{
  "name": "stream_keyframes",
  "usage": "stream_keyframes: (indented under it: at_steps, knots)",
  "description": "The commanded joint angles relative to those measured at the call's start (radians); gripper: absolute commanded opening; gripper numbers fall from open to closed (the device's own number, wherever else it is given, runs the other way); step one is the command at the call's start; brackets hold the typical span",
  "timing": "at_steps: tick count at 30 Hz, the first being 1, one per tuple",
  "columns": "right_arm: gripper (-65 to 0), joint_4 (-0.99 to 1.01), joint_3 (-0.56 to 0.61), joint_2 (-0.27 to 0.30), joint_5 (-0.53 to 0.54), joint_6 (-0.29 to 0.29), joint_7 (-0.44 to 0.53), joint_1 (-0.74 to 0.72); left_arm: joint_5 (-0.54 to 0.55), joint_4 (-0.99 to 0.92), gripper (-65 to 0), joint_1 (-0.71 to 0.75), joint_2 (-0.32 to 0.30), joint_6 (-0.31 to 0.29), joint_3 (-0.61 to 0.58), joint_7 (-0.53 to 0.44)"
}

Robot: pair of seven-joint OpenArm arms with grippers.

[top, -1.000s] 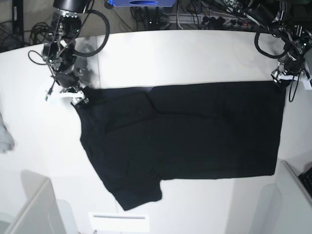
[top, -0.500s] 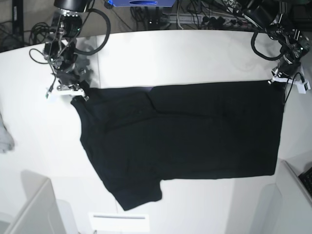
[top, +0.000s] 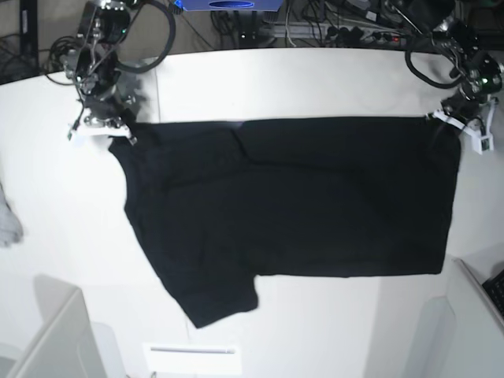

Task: Fold the T-shirt properly
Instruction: 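Pull the shirt toward the arms with both grippers, flattening it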

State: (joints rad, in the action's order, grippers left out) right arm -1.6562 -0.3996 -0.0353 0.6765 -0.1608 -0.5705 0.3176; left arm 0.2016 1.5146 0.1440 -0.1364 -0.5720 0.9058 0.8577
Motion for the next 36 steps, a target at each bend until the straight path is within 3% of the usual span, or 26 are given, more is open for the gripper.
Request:
stream_keyframes:
  at_steps: [1,14,24,36]
  knots:
    - [-65.0,-0.034,-0.008,0.008,0.004,0.0,0.01,0.016,0.003,0.04,-65.0,0.01,-0.019,0.005,-0.004,-0.015]
    - [-65.0,-0.184,-0.009,0.008,0.005,0.0,0.01,0.2,0.005,0.099,-65.0,0.2,-0.006,0.005,-0.003,-0.015]
    - [-65.0,-0.21,-0.009,0.005,0.005,0.0,0.01,0.289,0.005,0.108,-65.0,0.268,-0.004,0.005,-0.003,-0.015]
    - [-65.0,-0.212,-0.009,0.007,0.005,0.0,0.01,0.312,0.005,0.186,-65.0,0.329,0.05,0.005,-0.001,-0.015]
